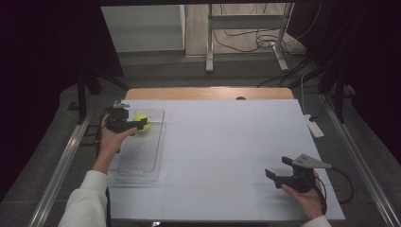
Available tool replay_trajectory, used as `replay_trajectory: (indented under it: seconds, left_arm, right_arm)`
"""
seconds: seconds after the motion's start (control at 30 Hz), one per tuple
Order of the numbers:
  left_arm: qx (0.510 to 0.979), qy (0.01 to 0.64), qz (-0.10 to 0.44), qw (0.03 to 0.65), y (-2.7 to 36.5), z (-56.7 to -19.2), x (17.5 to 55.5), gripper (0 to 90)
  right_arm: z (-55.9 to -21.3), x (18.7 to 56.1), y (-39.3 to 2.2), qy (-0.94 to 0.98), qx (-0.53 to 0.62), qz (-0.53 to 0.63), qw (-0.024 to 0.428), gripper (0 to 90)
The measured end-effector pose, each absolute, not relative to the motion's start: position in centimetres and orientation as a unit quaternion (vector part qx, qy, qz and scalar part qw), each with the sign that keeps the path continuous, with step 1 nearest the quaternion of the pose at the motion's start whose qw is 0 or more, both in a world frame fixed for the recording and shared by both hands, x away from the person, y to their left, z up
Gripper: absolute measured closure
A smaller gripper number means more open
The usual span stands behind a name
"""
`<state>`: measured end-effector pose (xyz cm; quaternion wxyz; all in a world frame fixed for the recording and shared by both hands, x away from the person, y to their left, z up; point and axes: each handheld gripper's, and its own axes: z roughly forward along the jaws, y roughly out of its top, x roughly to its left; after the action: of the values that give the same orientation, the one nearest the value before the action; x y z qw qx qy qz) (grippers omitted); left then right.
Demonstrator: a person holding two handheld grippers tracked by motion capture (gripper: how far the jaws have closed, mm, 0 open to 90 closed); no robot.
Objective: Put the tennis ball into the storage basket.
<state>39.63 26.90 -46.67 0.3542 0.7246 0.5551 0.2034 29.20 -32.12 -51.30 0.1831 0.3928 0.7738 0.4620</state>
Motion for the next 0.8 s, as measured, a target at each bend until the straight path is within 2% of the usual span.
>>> replay_trajectory:
  seconds: [0.8]
  left_arm:
    - [0.734, 0.499, 0.184, 0.422, 25.0, -46.0, 35.1, 16.1]
  right_arm:
    - [-51.4, 29.1, -32.3, 0.773, 0.397, 0.460, 0.182, 10.4]
